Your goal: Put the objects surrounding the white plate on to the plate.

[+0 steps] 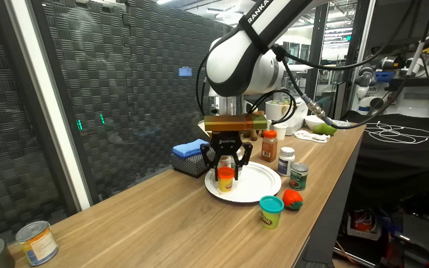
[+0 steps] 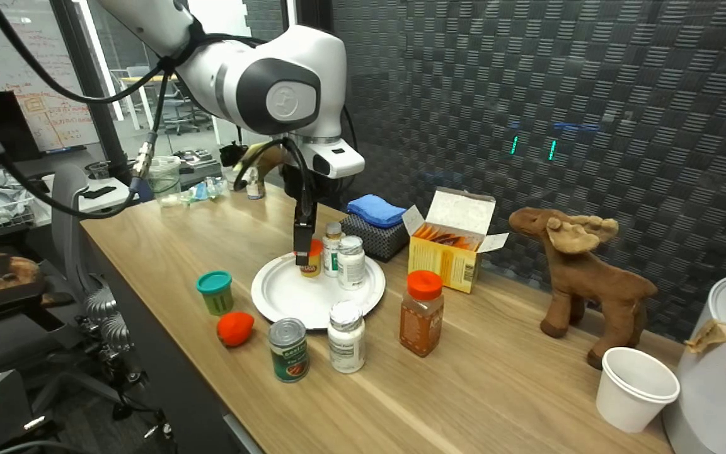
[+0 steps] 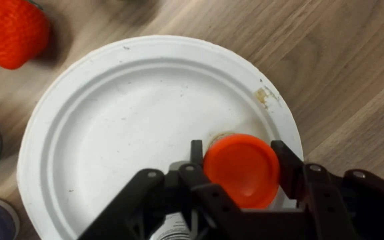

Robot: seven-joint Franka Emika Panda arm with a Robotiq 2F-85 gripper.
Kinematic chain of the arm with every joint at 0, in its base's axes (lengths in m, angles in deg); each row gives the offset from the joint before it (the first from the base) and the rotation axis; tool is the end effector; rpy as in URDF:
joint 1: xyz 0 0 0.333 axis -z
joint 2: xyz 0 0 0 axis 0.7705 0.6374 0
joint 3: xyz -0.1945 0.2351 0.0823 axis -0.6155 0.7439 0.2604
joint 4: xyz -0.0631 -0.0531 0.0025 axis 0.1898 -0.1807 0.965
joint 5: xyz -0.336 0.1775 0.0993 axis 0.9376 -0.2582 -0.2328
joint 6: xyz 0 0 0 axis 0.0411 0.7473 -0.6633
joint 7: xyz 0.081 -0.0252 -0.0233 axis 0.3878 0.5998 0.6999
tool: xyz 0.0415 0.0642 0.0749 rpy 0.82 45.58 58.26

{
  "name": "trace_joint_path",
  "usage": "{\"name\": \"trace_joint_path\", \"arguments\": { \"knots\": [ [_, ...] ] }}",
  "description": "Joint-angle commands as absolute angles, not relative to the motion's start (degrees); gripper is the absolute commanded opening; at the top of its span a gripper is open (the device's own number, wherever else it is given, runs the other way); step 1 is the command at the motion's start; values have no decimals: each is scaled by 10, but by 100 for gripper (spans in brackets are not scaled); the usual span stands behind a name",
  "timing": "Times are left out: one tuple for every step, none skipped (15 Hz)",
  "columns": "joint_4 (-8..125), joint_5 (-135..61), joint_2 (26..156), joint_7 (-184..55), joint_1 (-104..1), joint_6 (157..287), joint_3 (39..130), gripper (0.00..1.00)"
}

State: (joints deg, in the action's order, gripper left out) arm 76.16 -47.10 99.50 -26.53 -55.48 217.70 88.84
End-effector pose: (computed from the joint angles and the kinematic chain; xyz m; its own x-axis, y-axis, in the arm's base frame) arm 0.6141 0.0642 0.2615 0.7415 -0.6597 -0.1223 -0.6660 -0.7458 -0.0154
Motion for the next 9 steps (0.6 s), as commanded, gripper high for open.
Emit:
{"name": "trace_joint_path", "arguments": {
  "knots": [
    [751,-478,991,-283,-559,2150,885,79],
    [759,-478,984,-285,-560,2157,885,78],
    [773,-480,973,-292,-560,2165,888,80],
    [788,-478,962,-292,-562,2177,887,88],
    [808,-475,948,-292,-566,2194,887,95],
    [824,-471,936,-291,-570,2207,886,99],
    [842,-465,922,-290,-575,2223,886,100],
    [869,-451,903,-284,-584,2246,883,100],
    [893,-437,886,-279,-590,2264,882,100]
  ]
}}
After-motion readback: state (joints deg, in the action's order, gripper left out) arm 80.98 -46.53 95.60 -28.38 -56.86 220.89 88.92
